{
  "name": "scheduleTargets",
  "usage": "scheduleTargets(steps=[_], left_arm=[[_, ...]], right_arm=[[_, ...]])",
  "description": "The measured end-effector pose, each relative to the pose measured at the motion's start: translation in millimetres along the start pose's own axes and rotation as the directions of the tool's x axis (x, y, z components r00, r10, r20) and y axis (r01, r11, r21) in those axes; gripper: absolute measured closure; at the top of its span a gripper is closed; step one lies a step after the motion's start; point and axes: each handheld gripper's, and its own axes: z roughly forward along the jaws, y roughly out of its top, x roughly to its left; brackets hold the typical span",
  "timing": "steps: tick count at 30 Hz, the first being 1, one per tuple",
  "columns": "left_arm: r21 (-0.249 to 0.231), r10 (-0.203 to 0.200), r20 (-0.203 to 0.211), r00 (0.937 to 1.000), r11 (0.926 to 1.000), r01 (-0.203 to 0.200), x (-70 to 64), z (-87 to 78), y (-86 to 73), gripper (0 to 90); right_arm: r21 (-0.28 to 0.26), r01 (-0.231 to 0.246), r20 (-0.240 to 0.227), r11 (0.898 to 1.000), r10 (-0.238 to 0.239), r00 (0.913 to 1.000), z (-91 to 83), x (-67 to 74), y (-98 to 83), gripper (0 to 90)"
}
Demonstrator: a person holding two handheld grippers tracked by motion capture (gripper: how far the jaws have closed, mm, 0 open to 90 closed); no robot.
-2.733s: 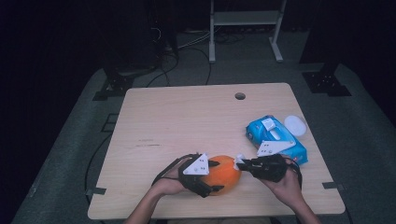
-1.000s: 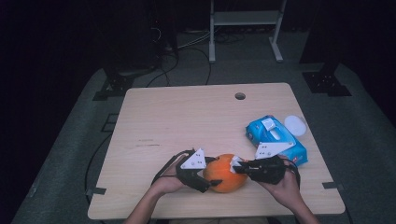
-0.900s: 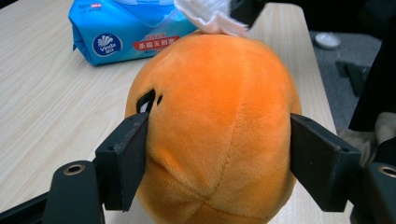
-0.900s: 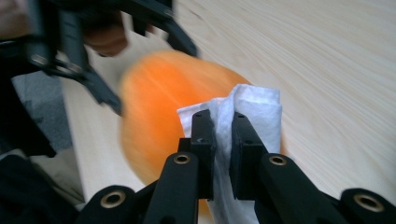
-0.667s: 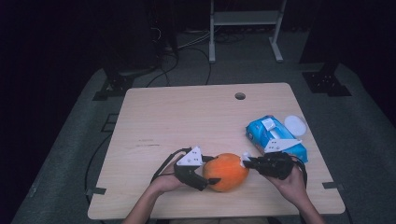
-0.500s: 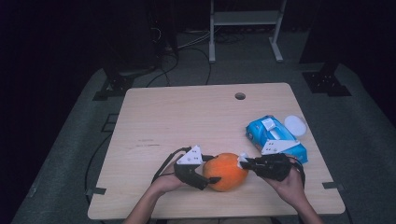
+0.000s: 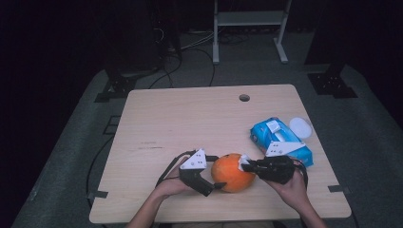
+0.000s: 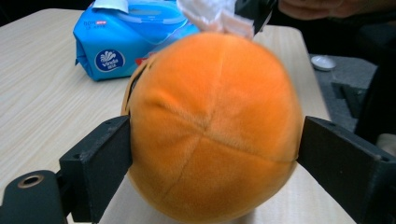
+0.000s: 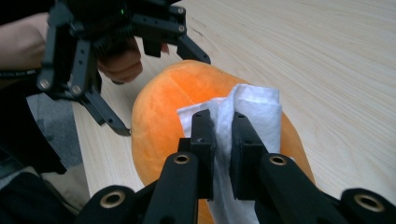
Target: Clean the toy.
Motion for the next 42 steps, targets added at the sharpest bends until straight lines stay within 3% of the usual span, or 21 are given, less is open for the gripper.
scheduleTargets(steps=[2, 5, 9, 11, 14, 17, 20, 22, 25, 26, 28, 30, 32, 35, 39, 42], left_arm=[[0.001, 0.011, -0.009, 0.9999, 0.9999, -0.011, -1.8, 3.1, 0.6, 12.6], [0.005, 0.005, -0.03, 0.9996, 1.0, -0.005, -4.1, 1.1, 2.9, 23.0], [0.002, 0.002, -0.042, 0.9991, 1.0, -0.002, -7.1, 1.2, 7.4, 30.1], [-0.012, -0.014, -0.041, 0.9991, 0.9998, 0.014, -7.2, 0.2, 8.4, 31.6], [-0.043, -0.046, -0.031, 0.9984, 0.9981, 0.045, -7.5, -0.8, 11.6, 33.0], [-0.057, -0.03, -0.03, 0.9991, 0.998, 0.028, -11.3, -6.0, 21.7, 33.1], [-0.091, -0.027, -0.022, 0.9994, 0.9956, 0.025, -13.2, -17.4, 32.2, 33.6], [-0.081, -0.017, -0.028, 0.9995, 0.9966, 0.014, -14.1, -20.5, 34.8, 33.7], [0.003, -0.01, -0.053, 0.9985, 0.9999, 0.011, -13.3, -9.9, 25.9, 31.8], [-0.012, -0.023, -0.044, 0.9987, 0.9997, 0.023, -12.6, -7.9, 23.3, 30.5], [-0.023, -0.039, -0.048, 0.9981, 0.999, 0.038, -11.8, -6.6, 22.8, 29.6], [-0.026, -0.041, -0.059, 0.9974, 0.9989, 0.039, -13.1, -4.4, 24.3, 27.8], [-0.02, -0.029, -0.059, 0.9978, 0.9994, 0.028, -15.9, -0.7, 24.2, 26.8], [-0.014, -0.034, -0.077, 0.9965, 0.9994, 0.033, -18.3, -0.7, 26.0, 26.6], [-0.033, -0.011, -0.059, 0.9982, 0.9994, 0.009, -16.4, -5.0, 27.7, 21.2], [-0.035, -0.022, -0.066, 0.9976, 0.9992, 0.02, -12.6, -6.4, 25.7, 17.9]], right_arm=[[0.0, -0.007, 0.0, 1.0, 0.007, 1.0, 0.5, 0.9, 0.1, 80.9], [-0.005, 0.01, 0.013, 1.0, -0.009, 0.9999, -0.2, 7.7, 2.9, 81.0], [-0.027, 0.056, -0.021, 0.998, -0.056, 0.9982, 0.7, 22.2, 10.1, 81.0], [-0.018, 0.091, 0.014, 0.996, -0.091, 0.9957, 0.6, 27.6, 12.6, 81.1], [-0.041, 0.044, 0.008, 0.998, -0.043, 0.999, -4.1, 18.4, 10.1, 81.2], [-0.046, 0.055, 0.016, 0.997, -0.055, 0.9984, -5.3, 22.8, 11.4, 81.3], [-0.081, 0.066, -0.001, 0.994, -0.066, 0.9978, -8.4, 27.8, 15.1, 81.3], [-0.108, 0.042, -0.034, 0.993, -0.046, 0.9984, -9.6, 26.7, 16.5, 81.3], [-0.072, 0.026, -0.02, 0.997, -0.028, 0.9994, -0.8, 22.1, 11.8, 81.2], [-0.037, 0.024, -0.008, 0.999, -0.024, 0.9997, 5.3, 18.0, 7.4, 81.3], [-0.041, -0.014, -0.025, 0.999, 0.013, 0.9996, 6.9, 13.5, 3.7, 81.3], [-0.039, 0.009, -0.002, 0.999, -0.01, 1.0, 3.5, 18.2, 7.5, 81.3], [-0.05, 0.036, -0.017, 0.998, -0.037, 0.9992, 4.1, 27.0, 11.6, 81.3], [-0.038, 0.09, -0.002, 0.995, -0.09, 0.9959, 7.6, 36.6, 15.8, 81.2], [-0.036, 0.058, -0.011, 0.998, -0.059, 0.9982, 5.2, 25.0, 9.9, 81.4], [-0.042, 0.042, 0.016, 0.998, -0.041, 0.999, -0.3, 17.7, 5.7, 81.3]])
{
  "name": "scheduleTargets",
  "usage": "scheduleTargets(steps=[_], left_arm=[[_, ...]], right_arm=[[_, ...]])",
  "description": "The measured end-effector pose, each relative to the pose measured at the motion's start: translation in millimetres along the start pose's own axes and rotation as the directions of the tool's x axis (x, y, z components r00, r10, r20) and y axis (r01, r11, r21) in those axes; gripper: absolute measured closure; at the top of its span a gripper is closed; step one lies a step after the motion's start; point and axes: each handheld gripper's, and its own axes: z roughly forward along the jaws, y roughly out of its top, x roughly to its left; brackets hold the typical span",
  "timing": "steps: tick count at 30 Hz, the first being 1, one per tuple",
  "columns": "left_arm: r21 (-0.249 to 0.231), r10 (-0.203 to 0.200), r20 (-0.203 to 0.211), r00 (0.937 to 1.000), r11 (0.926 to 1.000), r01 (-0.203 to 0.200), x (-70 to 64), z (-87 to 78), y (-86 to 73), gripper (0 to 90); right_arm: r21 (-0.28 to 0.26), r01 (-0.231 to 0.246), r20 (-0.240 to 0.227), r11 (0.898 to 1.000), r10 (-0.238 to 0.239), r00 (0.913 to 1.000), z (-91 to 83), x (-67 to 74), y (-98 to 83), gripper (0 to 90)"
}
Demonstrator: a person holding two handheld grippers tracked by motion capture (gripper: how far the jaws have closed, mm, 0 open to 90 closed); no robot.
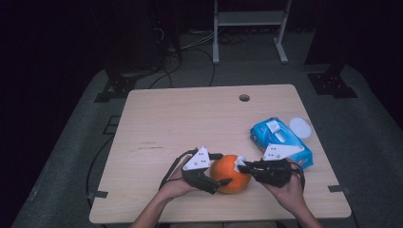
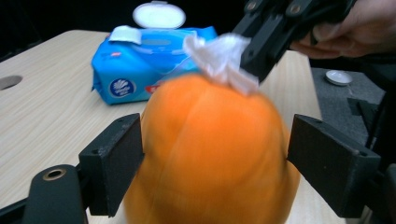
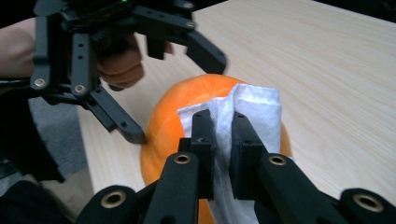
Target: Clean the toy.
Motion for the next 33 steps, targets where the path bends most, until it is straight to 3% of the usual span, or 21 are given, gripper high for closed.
scheduleTargets(steps=[2, 4, 6, 10, 12, 15, 17, 21, 23, 26, 28, 30, 33], left_arm=[[0.001, 0.003, -0.001, 1.0, 1.0, -0.003, -0.8, 3.2, -2.8, 23.0], [0.011, -0.006, -0.007, 1.0, 0.9999, 0.006, -2.4, 6.3, -2.9, 25.8], [0.019, 0.0, 0.015, 0.9999, 0.9998, -0.001, -5.5, 7.6, -1.6, 26.8], [0.045, 0.042, 0.08, 0.9959, 0.9979, -0.045, -5.1, 2.6, -1.1, 20.6], [0.021, 0.031, 0.086, 0.9958, 0.9993, -0.032, 0.1, -1.1, -2.4, 17.5], [0.027, 0.002, 0.037, 0.9993, 0.9996, -0.003, 8.2, 4.2, -9.4, 7.9], [0.026, -0.009, 0.044, 0.999, 0.9996, 0.008, 7.2, 11.0, -14.3, 5.7], [0.038, -0.02, 0.008, 0.9998, 0.9991, 0.02, -0.1, 17.6, -11.8, 17.1], [0.04, -0.046, -0.019, 0.9987, 0.9981, 0.047, -0.2, 17.3, -10.8, 22.5], [0.034, -0.097, -0.043, 0.9944, 0.9946, 0.098, 1.1, 18.2, -11.0, 23.9], [0.033, -0.128, -0.057, 0.9901, 0.9909, 0.13, 0.6, 19.7, -9.7, 23.9], [0.036, -0.116, -0.047, 0.9921, 0.9924, 0.118, -0.7, 19.2, -8.6, 23.9], [0.038, -0.099, 0.005, 0.9951, 0.9944, 0.099, -3.4, 18.6, -7.9, 22.7]], right_arm=[[-0.009, -0.022, 0.008, 1.0, 0.022, 0.9997, -2.9, -5.1, -0.6, 81.3], [-0.008, -0.019, 0.02, 1.0, 0.02, 0.9996, -2.4, -5.2, 0.0, 81.1], [-0.002, -0.006, 0.032, 1.0, 0.006, 0.9995, -1.5, -2.5, 1.3, 81.1], [0.012, 0.002, 0.004, 1.0, -0.002, 1.0, -0.9, -1.0, 1.2, 81.1], [0.017, 0.004, -0.005, 1.0, -0.004, 1.0, -1.2, -1.3, 1.0, 81.0], [0.026, 0.012, -0.024, 1.0, -0.011, 0.9997, -1.9, -2.4, 0.9, 81.0], [0.031, 0.01, -0.021, 0.999, -0.01, 0.9997, -3.2, -3.2, 0.6, 81.0], [0.031, 0.009, -0.003, 0.999, -0.008, 1.0, -4.7, -3.7, 0.8, 81.2], [0.025, 0.016, -0.002, 1.0, -0.016, 0.9999, -5.3, 0.4, 3.1, 81.2], [0.015, 0.038, -0.042, 0.999, -0.038, 0.9984, -3.9, 9.9, 7.9, 81.2], [0.036, 0.077, -0.037, 0.996, -0.076, 0.9964, -1.0, 16.9, 10.9, 81.2], [0.049, 0.1, -0.011, 0.994, -0.1, 0.9949, 0.1, 18.1, 11.0, 81.3], [0.036, 0.069, -0.007, 0.997, -0.069, 0.9976, -4.4, 6.9, 8.1, 81.3]])
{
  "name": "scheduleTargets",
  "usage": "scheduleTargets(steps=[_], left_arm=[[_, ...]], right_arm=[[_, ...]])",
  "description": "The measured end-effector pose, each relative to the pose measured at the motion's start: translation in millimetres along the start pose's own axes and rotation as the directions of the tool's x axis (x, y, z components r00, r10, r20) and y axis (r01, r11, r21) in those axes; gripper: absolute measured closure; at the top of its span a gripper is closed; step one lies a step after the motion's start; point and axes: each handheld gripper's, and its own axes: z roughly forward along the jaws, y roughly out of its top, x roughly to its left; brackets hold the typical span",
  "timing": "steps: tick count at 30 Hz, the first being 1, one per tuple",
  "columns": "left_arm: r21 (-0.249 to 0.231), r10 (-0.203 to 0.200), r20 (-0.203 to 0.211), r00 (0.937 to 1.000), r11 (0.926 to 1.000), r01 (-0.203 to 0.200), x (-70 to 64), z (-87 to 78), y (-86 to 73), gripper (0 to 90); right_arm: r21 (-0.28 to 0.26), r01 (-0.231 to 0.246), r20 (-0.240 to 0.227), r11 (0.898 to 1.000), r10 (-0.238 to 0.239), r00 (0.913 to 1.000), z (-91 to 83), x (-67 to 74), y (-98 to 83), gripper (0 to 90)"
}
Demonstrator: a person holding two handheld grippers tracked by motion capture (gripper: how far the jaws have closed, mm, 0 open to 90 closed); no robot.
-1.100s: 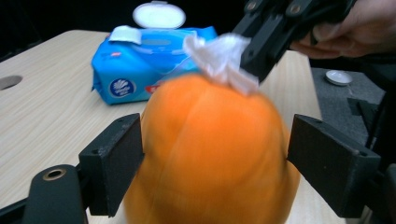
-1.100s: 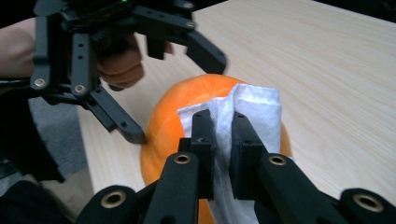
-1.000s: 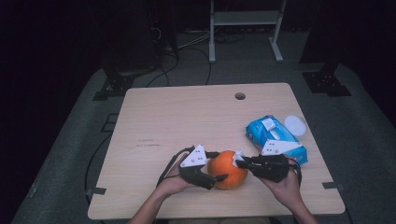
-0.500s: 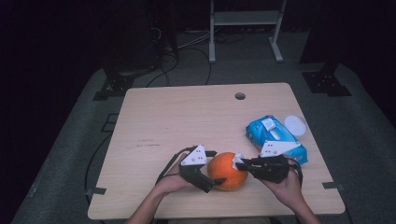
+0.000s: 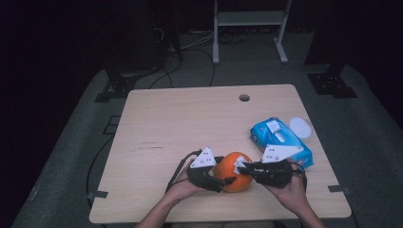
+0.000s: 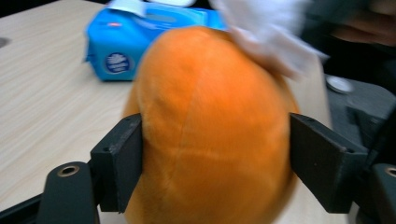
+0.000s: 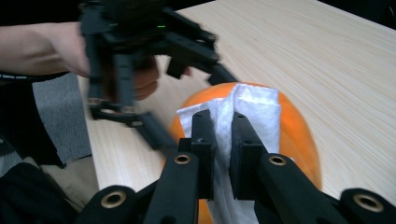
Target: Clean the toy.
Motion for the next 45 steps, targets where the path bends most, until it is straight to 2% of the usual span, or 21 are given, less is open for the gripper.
scheduleTargets(steps=[2, 3, 5, 7, 8, 9, 12, 15, 17, 20, 21, 23, 26, 28, 31, 34, 36, 39, 41, 43, 45], left_arm=[[0.009, 0.045, 0.042, 0.9981, 0.9989, -0.045, -2.3, -1.4, -0.5, 22.5], [0.005, 0.049, 0.048, 0.9977, 0.9988, -0.049, -2.8, -1.6, -0.8, 22.6], [-0.002, 0.034, 0.028, 0.999, 0.9994, -0.034, -2.4, 0.4, -0.2, 20.4], [-0.009, 0.022, -0.024, 0.9995, 0.9997, -0.022, -1.9, 5.6, 0.3, 14.3], [-0.006, 0.01, -0.036, 0.9993, 0.9999, -0.011, -1.6, 8.4, -0.2, 8.7], [-0.003, 0.003, -0.025, 0.9997, 1.0, -0.003, -2.4, 11.0, -1.5, 6.5], [0.005, 0.045, -0.035, 0.9984, 0.999, -0.044, -8.5, 11.3, -1.7, 12.7], [-0.004, 0.054, -0.048, 0.9974, 0.9985, -0.054, -10.1, 10.5, -1.1, 24.6], [-0.017, 0.046, -0.046, 0.9979, 0.9987, -0.047, -9.2, 10.2, -0.9, 28.0], [-0.02, 0.047, -0.035, 0.9983, 0.9987, -0.048, -7.3, 9.3, -2.1, 28.1], [-0.021, 0.045, -0.031, 0.9985, 0.9987, -0.045, -6.8, 8.7, -2.6, 27.8], [-0.025, 0.037, -0.02, 0.9991, 0.999, -0.038, -5.5, 8.3, -4.1, 26.1], [-0.022, 0.036, -0.018, 0.9992, 0.9991, -0.036, -7.0, 12.3, -5.2, 18.7], [-0.021, 0.042, -0.018, 0.9989, 0.9989, -0.042, -7.1, 13.3, -6.2, 12.8], [-0.021, 0.038, -0.012, 0.9992, 0.9991, -0.038, -7.2, 12.2, -6.8, 15.2], [-0.015, 0.051, -0.016, 0.9986, 0.9986, -0.051, -9.4, 12.3, -7.1, 19.0], [-0.019, 0.053, -0.022, 0.9984, 0.9984, -0.053, -10.5, 13.3, -7.2, 19.8], [-0.017, 0.051, -0.035, 0.9981, 0.9985, -0.052, -9.4, 11.9, -5.8, 19.8], [-0.024, 0.031, -0.041, 0.9987, 0.9992, -0.032, -7.4, 9.5, -4.8, 20.8], [-0.036, -0.001, -0.043, 0.9991, 0.9994, 0.0, -4.5, 7.7, -4.2, 22.3], [-0.043, -0.012, -0.041, 0.9991, 0.999, 0.011, -4.2, 8.1, -4.6, 23.4]], right_arm=[[-0.005, -0.016, 0.025, 1.0, 0.016, 0.9996, -3.7, -5.2, -3.3, 81.2], [-0.007, -0.021, 0.043, 1.0, 0.021, 0.9988, -7.7, -8.6, -4.8, 81.2], [-0.011, -0.046, 0.036, 0.999, 0.047, 0.9983, -11.1, -11.8, -6.3, 81.2], [-0.01, -0.055, 0.01, 0.998, 0.055, 0.9984, -9.3, -11.9, -7.3, 81.2], [-0.006, -0.053, -0.006, 0.999, 0.053, 0.9986, -6.8, -10.0, -7.2, 81.2], [-0.003, -0.052, -0.03, 0.999, 0.052, 0.9982, -3.8, -6.5, -6.5, 81.2], [0.026, 0.011, -0.013, 1.0, -0.011, 0.9999, 2.2, 7.7, -0.8, 81.1], [0.012, 0.005, -0.006, 1.0, -0.005, 1.0, -0.8, 6.5, -0.3, 81.2], [-0.002, -0.011, 0.002, 1.0, 0.011, 0.9999, -4.8, 0.2, -1.1, 81.3], [-0.007, -0.023, 0.032, 1.0, 0.024, 0.9992, -8.6, -7.5, -3.1, 81.3], [-0.008, -0.033, 0.06, 0.999, 0.033, 0.9977, -11.2, -12.0, -4.7, 81.2], [-0.005, -0.061, 0.077, 0.998, 0.061, 0.9952, -14.6, -20.6, -9.0, 81.2], [0.003, -0.102, 0.038, 0.995, 0.102, 0.994, -12.1, -25.0, -16.3, 81.1], [0.019, -0.085, 0.047, 0.996, 0.084, 0.9954, -11.3, -20.5, -14.2, 81.1], [0.022, -0.06, 0.057, 0.998, 0.059, 0.9967, -11.4, -14.3, -10.5, 81.1], [0.017, -0.035, 0.038, 0.999, 0.034, 0.9987, -9.1, -6.0, -5.3, 81.1], [0.0, -0.009, -0.001, 1.0, 0.009, 1.0, -7.2, 0.4, -0.5, 81.1], [0.018, 0.041, 0.032, 0.999, -0.041, 0.9986, -5.8, 7.6, 4.1, 81.2], [0.017, 0.031, 0.039, 0.999, -0.032, 0.9987, -8.1, 4.3, 3.8, 81.2], [0.018, -0.005, 0.054, 1.0, 0.004, 0.9985, -11.3, -2.8, -0.3, 81.2], [0.011, -0.018, 0.039, 1.0, 0.018, 0.9991, -12.4, -5.3, -3.2, 81.2]])
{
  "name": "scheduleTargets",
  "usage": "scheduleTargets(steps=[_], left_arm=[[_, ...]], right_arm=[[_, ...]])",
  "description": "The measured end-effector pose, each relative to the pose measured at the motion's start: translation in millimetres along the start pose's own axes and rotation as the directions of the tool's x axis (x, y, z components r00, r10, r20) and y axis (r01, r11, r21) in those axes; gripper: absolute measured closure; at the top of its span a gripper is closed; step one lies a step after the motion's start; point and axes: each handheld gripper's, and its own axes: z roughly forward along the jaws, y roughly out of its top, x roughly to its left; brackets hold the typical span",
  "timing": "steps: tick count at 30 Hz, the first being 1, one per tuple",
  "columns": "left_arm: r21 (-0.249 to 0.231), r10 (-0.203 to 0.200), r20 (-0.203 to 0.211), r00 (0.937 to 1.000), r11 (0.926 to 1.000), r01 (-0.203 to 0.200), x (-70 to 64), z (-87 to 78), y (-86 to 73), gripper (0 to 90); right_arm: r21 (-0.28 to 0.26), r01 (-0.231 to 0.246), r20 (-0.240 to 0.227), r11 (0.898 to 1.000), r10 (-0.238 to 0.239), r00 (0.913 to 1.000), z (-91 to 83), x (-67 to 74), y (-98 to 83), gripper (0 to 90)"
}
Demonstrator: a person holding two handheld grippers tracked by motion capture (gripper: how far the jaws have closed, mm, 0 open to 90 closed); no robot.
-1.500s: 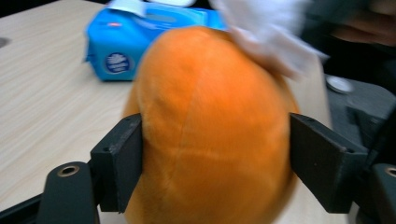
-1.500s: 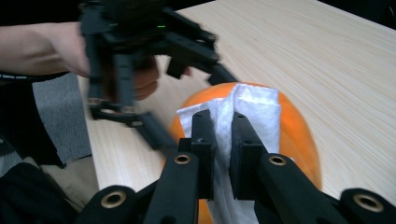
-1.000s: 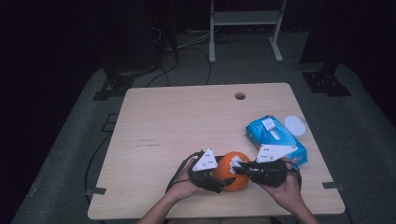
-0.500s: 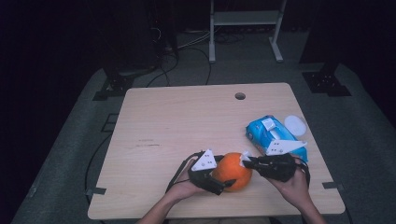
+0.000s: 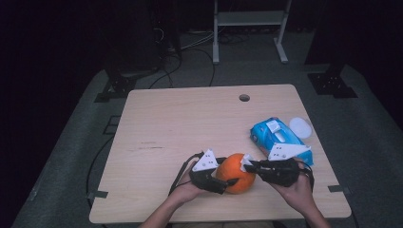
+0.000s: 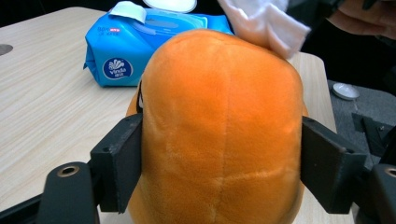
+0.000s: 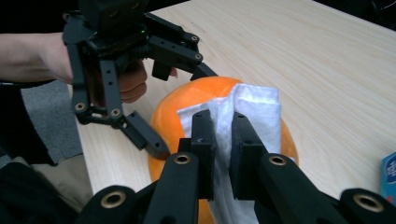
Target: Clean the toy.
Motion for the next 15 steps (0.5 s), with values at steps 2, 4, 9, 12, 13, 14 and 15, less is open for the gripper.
scheduleTargets(steps=[2, 4, 9, 12, 13, 14, 15], left_arm=[[0.0, -0.003, -0.007, 1.0, 1.0, 0.003, -1.7, 0.6, 1.9, 24.6], [-0.001, -0.003, -0.003, 1.0, 1.0, 0.003, -2.9, 0.4, 4.9, 26.8], [-0.003, 0.012, -0.013, 0.9998, 0.9999, -0.012, -1.3, -7.3, 9.2, 29.0], [0.0, 0.007, -0.026, 0.9996, 1.0, -0.007, 0.0, -6.8, 8.7, 27.7], [-0.006, -0.002, -0.028, 0.9996, 1.0, 0.002, 0.6, -6.0, 7.9, 27.2], [-0.006, -0.007, -0.03, 0.9995, 1.0, 0.007, 1.1, -5.6, 7.3, 26.4], [-0.008, -0.008, -0.035, 0.9994, 0.9999, 0.008, 1.1, -4.7, 6.6, 24.9]], right_arm=[[0.007, 0.009, -0.004, 1.0, -0.009, 1.0, 0.5, 4.6, 1.7, 81.2], [0.0, 0.037, -0.044, 0.999, -0.037, 0.9983, 3.2, 13.7, 6.2, 81.2], [-0.002, 0.067, -0.013, 0.998, -0.067, 0.9976, 2.8, 15.8, 10.1, 81.2], [0.014, 0.045, 0.025, 0.999, -0.045, 0.9987, -0.5, 5.1, 3.0, 81.2], [0.023, 0.04, 0.033, 0.999, -0.041, 0.9986, -0.9, 3.4, 1.0, 81.1], [0.026, 0.031, 0.037, 0.999, -0.032, 0.9988, -0.9, 1.6, -1.3, 81.1], [0.023, 0.019, 0.032, 1.0, -0.02, 0.9993, -0.7, 0.5, -2.8, 81.1]])
